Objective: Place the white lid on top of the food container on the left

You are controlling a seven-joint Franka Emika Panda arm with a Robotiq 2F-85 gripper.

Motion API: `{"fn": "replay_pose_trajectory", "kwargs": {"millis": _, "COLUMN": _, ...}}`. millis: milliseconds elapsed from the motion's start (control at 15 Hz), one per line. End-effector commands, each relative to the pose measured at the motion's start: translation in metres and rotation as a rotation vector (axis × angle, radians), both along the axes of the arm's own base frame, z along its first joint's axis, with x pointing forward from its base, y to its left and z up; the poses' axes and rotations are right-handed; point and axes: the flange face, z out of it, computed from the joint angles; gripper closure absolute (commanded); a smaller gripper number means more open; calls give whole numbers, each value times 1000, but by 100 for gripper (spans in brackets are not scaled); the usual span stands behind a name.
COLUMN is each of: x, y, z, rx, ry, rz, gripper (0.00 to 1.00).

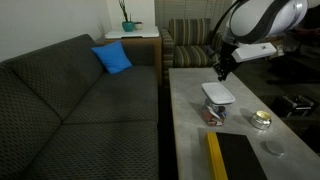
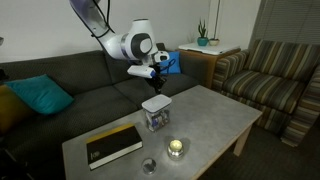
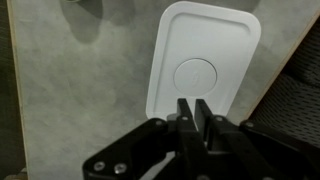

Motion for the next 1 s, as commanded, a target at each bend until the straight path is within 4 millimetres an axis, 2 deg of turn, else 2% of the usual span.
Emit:
{"fn": "replay_pose_trajectory", "kwargs": {"millis": 0, "x": -15, "y": -3, "z": 22, "rx": -17, "ry": 34, "rz": 8, "gripper": 53}}
{"fn": "replay_pose_trajectory", "kwargs": {"millis": 533, "x": -28, "y": -6, "z": 38, "rx": -29, "ry": 63, "rz": -4, "gripper": 0}}
{"fn": "replay_pose_trajectory", "kwargs": {"millis": 933, "x": -34, "y": -6, "z": 41, "rx": -31, "ry": 77, "rz": -8, "gripper": 0}}
